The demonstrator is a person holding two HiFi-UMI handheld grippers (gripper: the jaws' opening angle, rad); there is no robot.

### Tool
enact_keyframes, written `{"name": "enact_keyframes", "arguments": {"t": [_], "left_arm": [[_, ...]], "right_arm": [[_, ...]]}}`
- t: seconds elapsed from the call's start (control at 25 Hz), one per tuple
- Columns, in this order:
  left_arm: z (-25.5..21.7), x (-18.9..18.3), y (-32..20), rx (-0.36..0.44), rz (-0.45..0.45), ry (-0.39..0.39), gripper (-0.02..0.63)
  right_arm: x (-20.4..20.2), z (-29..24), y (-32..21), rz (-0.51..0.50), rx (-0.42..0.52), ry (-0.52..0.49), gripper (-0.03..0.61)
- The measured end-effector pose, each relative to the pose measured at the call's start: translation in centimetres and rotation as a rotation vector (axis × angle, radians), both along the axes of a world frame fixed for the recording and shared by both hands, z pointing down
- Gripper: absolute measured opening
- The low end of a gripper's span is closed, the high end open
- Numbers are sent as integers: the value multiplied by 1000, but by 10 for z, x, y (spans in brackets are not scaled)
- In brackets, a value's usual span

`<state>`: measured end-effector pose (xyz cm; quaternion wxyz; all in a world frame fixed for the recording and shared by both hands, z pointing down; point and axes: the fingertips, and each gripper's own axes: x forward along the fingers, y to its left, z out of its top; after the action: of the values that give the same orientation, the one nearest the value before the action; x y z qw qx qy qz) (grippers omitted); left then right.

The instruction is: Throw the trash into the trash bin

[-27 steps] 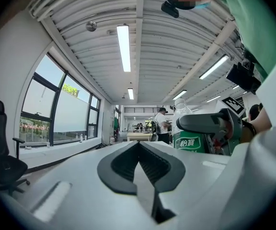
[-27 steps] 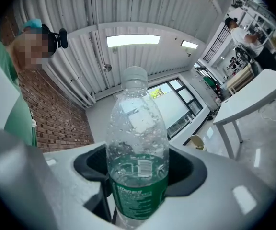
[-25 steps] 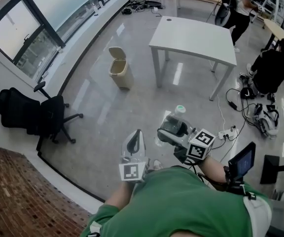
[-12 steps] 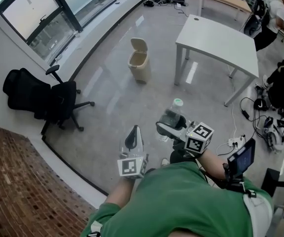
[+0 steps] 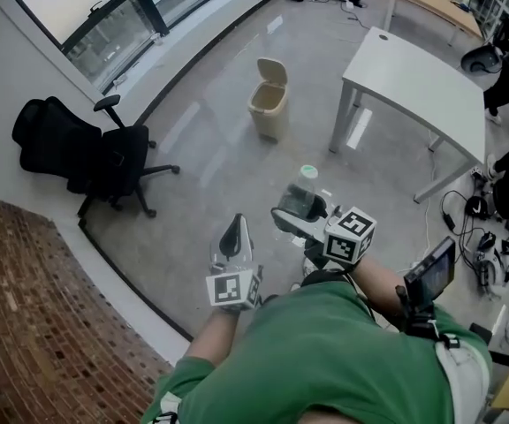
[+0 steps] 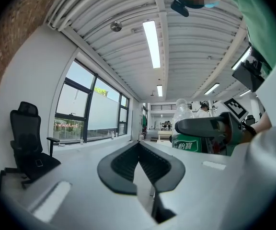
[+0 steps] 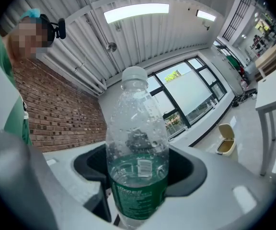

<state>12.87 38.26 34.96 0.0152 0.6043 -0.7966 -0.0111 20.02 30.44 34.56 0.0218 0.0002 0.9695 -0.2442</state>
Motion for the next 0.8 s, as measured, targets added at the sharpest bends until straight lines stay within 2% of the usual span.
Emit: {"name": "enact_keyframes", "arguments": {"t": [0.44,0.8], "left_arm": [[2,-52,-37,-34,-142,-1,6],[7,-94,-63,-74,-293,-15,6]], "right_arm": [[-58,5,-39,-105,17,10,328],[-94,14,-71,-171,18,12,328]]}}
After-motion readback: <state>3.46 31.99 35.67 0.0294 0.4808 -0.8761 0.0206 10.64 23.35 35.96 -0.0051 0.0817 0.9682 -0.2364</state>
